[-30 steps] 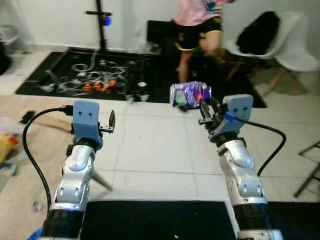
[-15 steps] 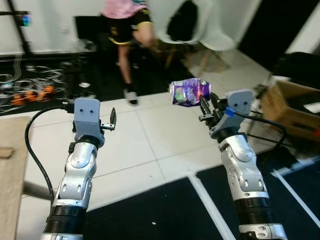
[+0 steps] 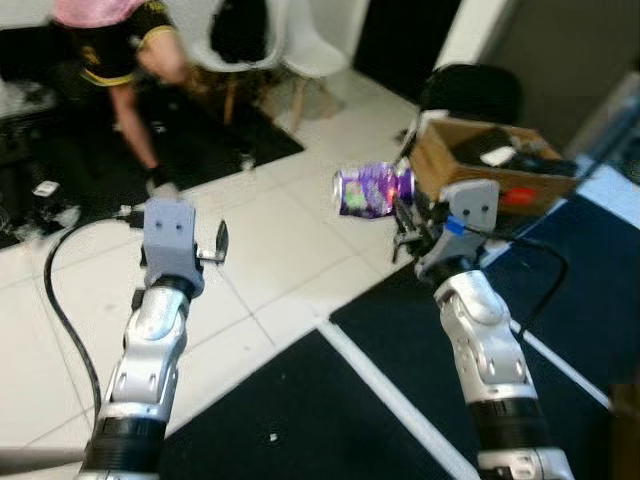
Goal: Picking trash to rubbish bin
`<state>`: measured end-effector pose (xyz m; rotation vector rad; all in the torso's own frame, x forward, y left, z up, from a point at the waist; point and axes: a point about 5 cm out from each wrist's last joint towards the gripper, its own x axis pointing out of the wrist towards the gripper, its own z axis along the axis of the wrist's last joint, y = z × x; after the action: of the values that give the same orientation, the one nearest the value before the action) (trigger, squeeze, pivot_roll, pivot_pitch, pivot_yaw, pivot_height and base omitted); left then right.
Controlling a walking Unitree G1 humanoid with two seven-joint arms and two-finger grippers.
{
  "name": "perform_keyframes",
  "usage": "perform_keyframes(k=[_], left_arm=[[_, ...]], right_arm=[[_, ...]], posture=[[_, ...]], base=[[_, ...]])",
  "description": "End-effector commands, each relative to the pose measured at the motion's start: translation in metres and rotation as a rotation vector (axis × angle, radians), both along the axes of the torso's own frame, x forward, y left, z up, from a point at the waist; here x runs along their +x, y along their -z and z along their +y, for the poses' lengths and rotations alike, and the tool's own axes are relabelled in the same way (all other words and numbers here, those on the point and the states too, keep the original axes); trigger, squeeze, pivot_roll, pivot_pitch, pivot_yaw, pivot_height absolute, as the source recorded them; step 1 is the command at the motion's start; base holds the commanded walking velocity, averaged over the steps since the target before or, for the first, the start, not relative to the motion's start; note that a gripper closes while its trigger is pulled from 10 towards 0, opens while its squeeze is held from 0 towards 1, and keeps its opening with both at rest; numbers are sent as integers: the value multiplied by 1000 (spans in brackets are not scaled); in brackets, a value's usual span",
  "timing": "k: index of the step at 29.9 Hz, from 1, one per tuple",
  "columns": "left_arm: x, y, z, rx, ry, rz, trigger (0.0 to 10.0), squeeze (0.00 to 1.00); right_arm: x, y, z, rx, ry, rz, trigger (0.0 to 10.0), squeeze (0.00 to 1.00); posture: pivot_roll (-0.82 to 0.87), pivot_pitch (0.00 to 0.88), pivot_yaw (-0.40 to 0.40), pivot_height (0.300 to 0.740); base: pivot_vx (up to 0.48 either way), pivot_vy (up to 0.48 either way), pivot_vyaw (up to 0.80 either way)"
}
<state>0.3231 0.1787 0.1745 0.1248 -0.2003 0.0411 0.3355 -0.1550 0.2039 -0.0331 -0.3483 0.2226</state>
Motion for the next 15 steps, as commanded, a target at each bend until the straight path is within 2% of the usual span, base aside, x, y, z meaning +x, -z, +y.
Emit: perform_keyframes(k=[1, 4, 15], left_arm=[[-1, -1, -3, 9, 21, -10, 10000, 0], [-2, -1, -3, 19, 31, -10, 10000, 0], [5, -6, -4, 28, 48, -19, 10000, 0]], right_arm=[[-1, 3, -4, -2, 8, 11, 10000, 0], [-1, 3, -3, -6, 3, 9, 10000, 0], [2, -1, -6, -8, 11, -5, 10000, 0]], posture=[[-86, 54, -74, 740], [-86, 20, -56, 740], [-88, 32, -57, 740]], base=[[0, 0, -800], [0, 0, -800], [0, 0, -800]])
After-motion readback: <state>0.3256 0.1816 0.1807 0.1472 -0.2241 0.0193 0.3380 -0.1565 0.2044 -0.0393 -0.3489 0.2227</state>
